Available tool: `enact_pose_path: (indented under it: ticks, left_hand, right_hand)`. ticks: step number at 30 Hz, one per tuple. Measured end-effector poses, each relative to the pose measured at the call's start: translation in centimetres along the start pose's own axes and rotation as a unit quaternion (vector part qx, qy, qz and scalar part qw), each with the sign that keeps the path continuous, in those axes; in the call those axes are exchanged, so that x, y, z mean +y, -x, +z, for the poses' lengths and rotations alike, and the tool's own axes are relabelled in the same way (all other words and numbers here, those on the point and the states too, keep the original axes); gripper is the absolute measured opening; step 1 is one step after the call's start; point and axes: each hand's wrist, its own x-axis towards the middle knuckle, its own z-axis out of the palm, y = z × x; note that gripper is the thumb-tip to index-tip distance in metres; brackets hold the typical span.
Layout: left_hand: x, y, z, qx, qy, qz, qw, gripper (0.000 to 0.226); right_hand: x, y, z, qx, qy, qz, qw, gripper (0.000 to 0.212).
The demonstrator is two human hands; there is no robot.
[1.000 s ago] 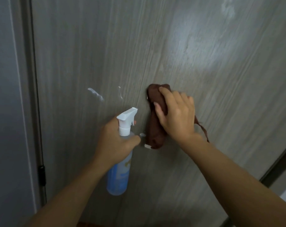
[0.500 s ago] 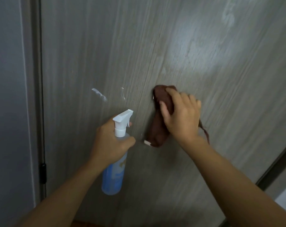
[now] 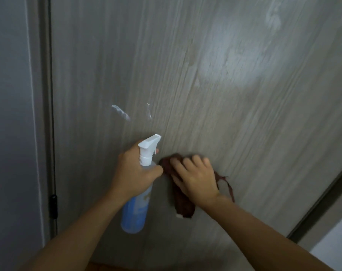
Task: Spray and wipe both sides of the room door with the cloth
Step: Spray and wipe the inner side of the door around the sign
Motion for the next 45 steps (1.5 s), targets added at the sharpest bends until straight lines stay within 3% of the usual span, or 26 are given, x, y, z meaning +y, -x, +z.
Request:
enact_pose_path:
  ticks: [4, 6, 11, 14, 16, 20, 23, 25, 29, 31, 33, 40, 45]
  left_hand:
    - [-0.4, 0.3, 0.0, 0.007, 0.003, -0.009, 1.0, 0.029]
    - [-0.4, 0.3, 0.1, 0.004, 0.002, -0.011, 1.0, 0.028]
    - [0.0, 0.4, 0.7, -0.012, 0.006, 0.005, 1.0, 0.029]
    - [0.5, 0.8, 1.2, -0.022, 0.007, 0.016, 1.0, 0.025]
    - [0.7, 1.0, 1.3, -0.022, 0.006, 0.02, 1.0, 0.026]
    - [0.7, 1.2, 1.5, -0.017, 0.009, 0.008, 1.0, 0.033]
    - [0.6, 1.4, 1.5, -0.007, 0.014, -0.003, 1.0, 0.04]
    - [0.2, 1.5, 1.6, 0.0, 0.011, -0.012, 1.0, 0.038]
    - [-0.1, 1.4, 1.5, -0.004, 0.015, -0.015, 1.0, 0.033]
    - [-0.2, 1.4, 1.2, -0.01, 0.025, -0.011, 1.0, 0.033]
    - [-0.6, 1.3, 0.8, -0.004, 0.026, -0.019, 0.999, 0.035]
    - [-2.4, 1.7, 0.1, -0.004, 0.062, -0.05, 0.997, 0.046]
    - [-2.7, 1.3, 0.7, -0.005, 0.058, -0.038, 0.998, 0.044]
  right_hand:
    - [3.9, -5.4, -2.3, 0.094, 0.033, 0.16, 0.982, 0.036]
    - [3.9, -5.5, -1.8, 0.115, 0.021, 0.195, 0.974, 0.037]
    - [-1.2, 3.3, 1.7, 0.015, -0.034, 0.07, 0.997, 0.037]
    - [-2.1, 4.7, 1.8, -0.025, -0.026, 0.038, 0.999, 0.031]
    - [-1.3, 3.0, 0.7, -0.006, -0.009, 0.054, 0.998, 0.031]
    - [2.3, -2.3, -1.8, 0.076, 0.023, 0.198, 0.977, 0.036]
    - [2.7, -4.1, -1.6, 0.105, 0.023, 0.253, 0.962, 0.037]
    - [0.9, -2.5, -0.4, 0.089, 0.006, 0.213, 0.973, 0.038]
    - [-3.1, 4.2, 2.2, -0.01, -0.034, 0.05, 0.998, 0.032]
    - [-3.6, 4.8, 2.2, -0.038, -0.036, 0.033, 0.998, 0.03]
    - [-2.8, 3.3, 1.2, -0.028, -0.022, 0.052, 0.998, 0.029]
    - [3.5, -6.5, -3.2, 0.068, 0.006, 0.255, 0.965, 0.038]
    - [1.4, -4.9, -0.6, 0.076, -0.009, 0.177, 0.981, 0.035]
